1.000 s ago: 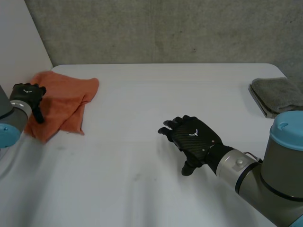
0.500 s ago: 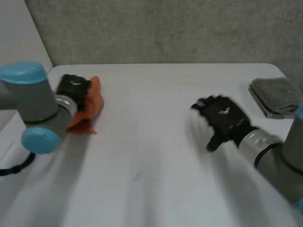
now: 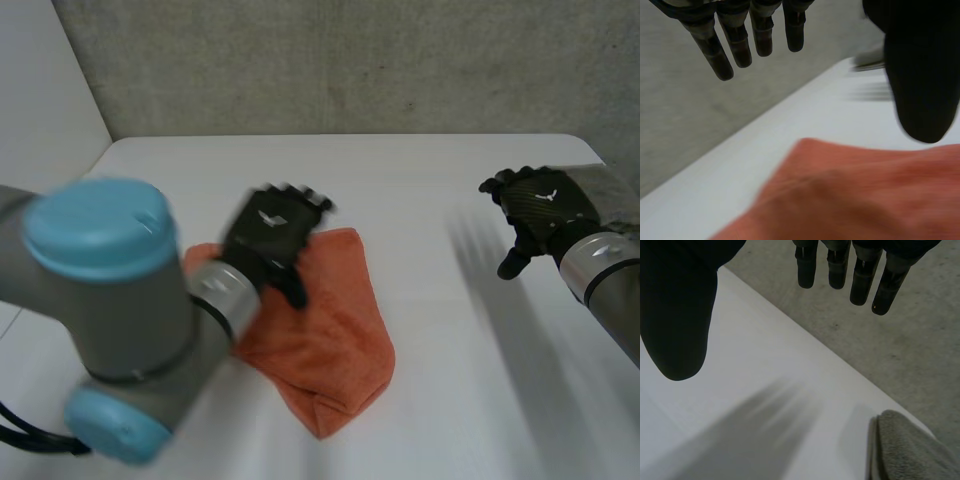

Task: Fold the laundry.

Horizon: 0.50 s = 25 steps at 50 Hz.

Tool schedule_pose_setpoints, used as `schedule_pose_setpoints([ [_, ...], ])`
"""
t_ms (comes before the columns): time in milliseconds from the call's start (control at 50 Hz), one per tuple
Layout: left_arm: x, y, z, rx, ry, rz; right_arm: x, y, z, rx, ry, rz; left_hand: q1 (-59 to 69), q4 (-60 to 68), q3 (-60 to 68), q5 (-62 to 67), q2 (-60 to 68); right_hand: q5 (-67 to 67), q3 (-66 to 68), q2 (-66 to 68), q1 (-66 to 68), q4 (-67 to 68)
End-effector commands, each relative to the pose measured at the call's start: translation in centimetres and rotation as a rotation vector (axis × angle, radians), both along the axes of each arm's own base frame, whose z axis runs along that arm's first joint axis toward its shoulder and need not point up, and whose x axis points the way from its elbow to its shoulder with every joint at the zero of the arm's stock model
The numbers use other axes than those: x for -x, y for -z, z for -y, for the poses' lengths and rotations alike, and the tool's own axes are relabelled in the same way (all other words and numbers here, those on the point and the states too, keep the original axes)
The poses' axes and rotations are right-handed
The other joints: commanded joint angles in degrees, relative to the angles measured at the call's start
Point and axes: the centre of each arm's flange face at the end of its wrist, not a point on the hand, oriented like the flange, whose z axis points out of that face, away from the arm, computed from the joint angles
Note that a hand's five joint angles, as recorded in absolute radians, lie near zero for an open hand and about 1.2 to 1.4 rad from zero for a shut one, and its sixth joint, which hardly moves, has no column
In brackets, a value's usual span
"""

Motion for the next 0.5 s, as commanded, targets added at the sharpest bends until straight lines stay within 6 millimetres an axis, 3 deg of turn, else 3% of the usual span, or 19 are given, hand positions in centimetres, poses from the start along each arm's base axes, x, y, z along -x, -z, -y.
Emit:
schedule_pose_setpoints([
  [20,-5.1,0.3,5.4,-0.010,-0.182,0.047,-2.0,0.9,-2.5,-0.106,-0.108,-0.006,0.33,0.46,-0.03,0.46,0.27,-3.70,-2.09,-2.38,-0.56,-3.22],
  [80,-6.8,1.4,6.2,-0.043,-0.219,0.112,-3.0,1.3,-4.4,-0.183,-0.169,-0.013,0.83,0.96,0.47,0.97,0.77,-3.70,-2.09,-2.38,-0.56,-3.22],
  [160,-7.6,2.5,6.2,-0.066,-0.207,0.176,-4.4,1.7,-6.7,-0.262,-0.244,-0.004,0.83,0.97,0.48,0.97,0.77,-3.70,-2.09,-2.38,-0.56,-3.22],
  [300,-7.4,4.8,6.0,-0.104,-0.169,0.248,-6.8,2.6,-9.4,-0.331,-0.328,0.031,4.86,4.99,4.50,4.99,4.80,-3.70,-2.09,-2.38,-0.56,-3.22],
  [380,-7.2,5.2,6.0,-0.110,-0.164,0.256,-8.5,4.6,-11.0,-0.372,-0.394,0.007,20.97,21.11,20.62,21.11,20.91,-3.70,-2.09,-2.38,-0.56,-3.22],
  [500,-7.0,5.4,5.8,-0.112,-0.157,0.256,-9.8,6.3,-11.9,-0.363,-0.441,-0.012,50.09,50.22,49.73,50.23,50.03,-2.78,-1.17,-1.46,0.35,-2.31],
])
